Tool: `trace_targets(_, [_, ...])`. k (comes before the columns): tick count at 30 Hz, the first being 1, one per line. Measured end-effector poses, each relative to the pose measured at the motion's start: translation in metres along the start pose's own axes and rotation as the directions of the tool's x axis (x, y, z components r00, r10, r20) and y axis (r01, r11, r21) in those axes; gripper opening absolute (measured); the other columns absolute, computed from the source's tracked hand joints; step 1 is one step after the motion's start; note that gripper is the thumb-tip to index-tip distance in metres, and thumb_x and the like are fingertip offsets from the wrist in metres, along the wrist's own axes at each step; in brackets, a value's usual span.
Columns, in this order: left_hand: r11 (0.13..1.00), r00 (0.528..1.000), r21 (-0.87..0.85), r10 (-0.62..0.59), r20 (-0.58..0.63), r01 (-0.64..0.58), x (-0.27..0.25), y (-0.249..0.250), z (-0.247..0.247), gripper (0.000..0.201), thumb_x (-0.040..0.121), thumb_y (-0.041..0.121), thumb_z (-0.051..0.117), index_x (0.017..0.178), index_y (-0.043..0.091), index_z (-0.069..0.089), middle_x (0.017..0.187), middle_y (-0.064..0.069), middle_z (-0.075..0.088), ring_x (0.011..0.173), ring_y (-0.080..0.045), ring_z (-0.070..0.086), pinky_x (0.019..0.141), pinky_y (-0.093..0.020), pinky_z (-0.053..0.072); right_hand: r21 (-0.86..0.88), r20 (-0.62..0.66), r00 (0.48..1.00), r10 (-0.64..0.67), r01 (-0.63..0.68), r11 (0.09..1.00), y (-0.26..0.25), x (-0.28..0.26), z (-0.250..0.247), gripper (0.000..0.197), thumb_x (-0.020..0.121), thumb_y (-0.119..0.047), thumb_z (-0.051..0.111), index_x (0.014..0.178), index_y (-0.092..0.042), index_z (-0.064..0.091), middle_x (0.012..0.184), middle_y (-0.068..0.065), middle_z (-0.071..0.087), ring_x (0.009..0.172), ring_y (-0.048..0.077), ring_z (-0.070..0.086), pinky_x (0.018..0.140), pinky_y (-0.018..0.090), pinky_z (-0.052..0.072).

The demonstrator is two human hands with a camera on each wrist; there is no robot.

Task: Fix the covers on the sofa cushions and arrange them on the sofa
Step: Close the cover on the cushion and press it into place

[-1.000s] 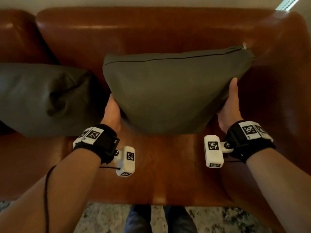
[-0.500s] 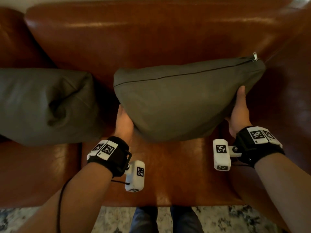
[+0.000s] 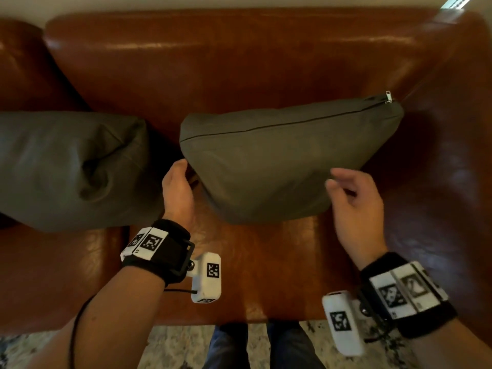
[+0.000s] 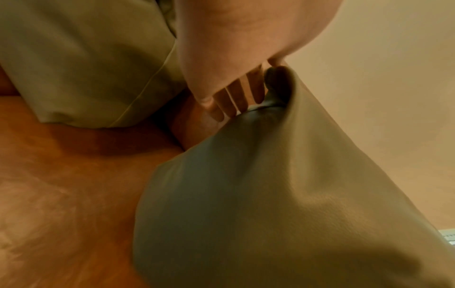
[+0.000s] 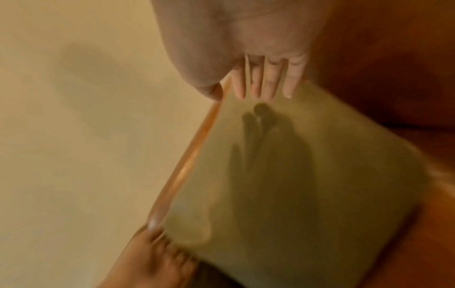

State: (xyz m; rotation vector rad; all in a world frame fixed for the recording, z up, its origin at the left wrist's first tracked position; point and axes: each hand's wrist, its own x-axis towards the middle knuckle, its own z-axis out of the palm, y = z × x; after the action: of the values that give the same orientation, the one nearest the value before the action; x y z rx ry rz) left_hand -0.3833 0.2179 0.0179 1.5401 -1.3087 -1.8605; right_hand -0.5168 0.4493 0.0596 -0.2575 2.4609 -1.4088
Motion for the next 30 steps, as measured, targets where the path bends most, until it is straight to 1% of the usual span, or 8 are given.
trace_targets(4, [0.996, 0.998, 0.064, 0.059, 0.008, -0.059, 0.001, 0.000, -0.011, 0.024, 0.098, 0.019, 0.045, 0.089, 0.019, 0.068, 0.098, -0.006, 0.068, 0.096, -0.021, 0.064, 0.092, -0.041, 0.051, -0.204, 0.321, 0.878, -0.355, 0.430, 0.879, -0.054, -0.001, 0.059, 0.035, 0.087, -0.033, 0.058, 0.119, -0.017, 0.061, 0.121, 0.004, 0.055, 0.116, 0.021, 0.052, 0.100, 0.038, 0.043])
trace_targets(8, [0.998, 0.996, 0.014, 0.057, 0.066, -0.059, 0.003, 0.008, -0.011, 0.025, 0.100, 0.025, 0.045, 0.101, 0.013, 0.067, 0.100, -0.010, 0.066, 0.094, -0.023, 0.063, 0.088, -0.038, 0.051, -0.412, 0.508, 0.798, -0.323, 0.555, 0.723, -0.079, 0.024, 0.115, 0.056, 0.093, -0.039, 0.052, 0.144, -0.020, 0.040, 0.153, 0.006, 0.032, 0.145, 0.025, 0.022, 0.119, 0.045, 0.017])
trace_targets(12, [1.000, 0.991, -0.021, 0.010, 0.130, -0.008, 0.014, 0.019, -0.006, 0.022, 0.099, 0.030, 0.052, 0.095, 0.016, 0.069, 0.094, -0.002, 0.071, 0.092, -0.017, 0.067, 0.086, -0.035, 0.053, -0.524, 0.543, 0.789, -0.288, 0.586, 0.618, -0.064, 0.034, 0.134, 0.060, 0.093, -0.042, 0.049, 0.148, -0.021, 0.034, 0.156, 0.007, 0.029, 0.148, 0.024, 0.016, 0.121, 0.044, 0.002])
trace_targets(17, [0.989, 0.980, 0.093, 0.097, 0.176, -0.114, 0.021, 0.025, -0.009, 0.014, 0.094, 0.024, 0.062, 0.089, 0.012, 0.068, 0.103, -0.017, 0.070, 0.099, -0.030, 0.067, 0.093, -0.048, 0.054, -0.511, 0.513, 0.799, -0.315, 0.579, 0.635, -0.052, 0.032, 0.134, 0.058, 0.093, -0.042, 0.050, 0.146, -0.021, 0.038, 0.153, 0.006, 0.035, 0.147, 0.024, 0.020, 0.121, 0.044, 0.002])
trace_targets(19, [0.956, 0.970, 0.192, 0.193, 0.151, -0.220, 0.022, 0.031, -0.009, 0.019, 0.091, 0.025, 0.065, 0.079, 0.011, 0.063, 0.092, -0.019, 0.068, 0.086, -0.029, 0.066, 0.085, -0.049, 0.054, -0.508, 0.507, 0.802, -0.315, 0.573, 0.643, -0.050, 0.033, 0.134, 0.057, 0.094, -0.042, 0.049, 0.146, -0.021, 0.039, 0.153, 0.006, 0.035, 0.147, 0.023, 0.020, 0.121, 0.043, 0.002])
trace_targets(23, [0.805, 0.908, 0.424, 0.394, 0.141, -0.414, 0.019, 0.047, 0.001, 0.028, 0.088, 0.031, 0.067, 0.069, 0.016, 0.054, 0.063, 0.003, 0.055, 0.056, -0.005, 0.049, 0.058, -0.024, 0.046, -0.489, 0.503, 0.814, -0.292, 0.546, 0.680, -0.051, 0.036, 0.133, 0.054, 0.095, -0.043, 0.048, 0.145, -0.022, 0.042, 0.152, 0.004, 0.036, 0.146, 0.022, 0.020, 0.120, 0.040, -0.002])
trace_targets(28, [0.610, 0.801, 0.525, 0.516, 0.306, -0.593, -0.010, 0.036, 0.015, 0.028, 0.096, 0.022, 0.053, 0.121, 0.009, 0.059, 0.103, -0.001, 0.055, 0.091, -0.010, 0.053, 0.083, -0.024, 0.044, -0.263, 0.435, 0.873, -0.220, 0.357, 0.896, -0.063, 0.043, 0.125, 0.033, 0.097, -0.039, 0.042, 0.119, -0.026, 0.063, 0.131, -0.002, 0.056, 0.134, 0.016, 0.039, 0.120, 0.045, -0.002])
trace_targets(30, [0.554, 0.771, 0.542, 0.519, 0.369, -0.632, -0.019, 0.026, 0.018, 0.044, 0.095, 0.020, 0.052, 0.137, 0.009, 0.048, 0.114, -0.005, 0.050, 0.102, -0.018, 0.050, 0.092, -0.029, 0.043, -0.133, 0.381, 0.899, -0.216, 0.285, 0.949, -0.076, 0.041, 0.125, 0.031, 0.093, -0.050, 0.049, 0.096, -0.025, 0.066, 0.107, -0.005, 0.065, 0.108, 0.010, 0.057, 0.114, 0.047, 0.026])
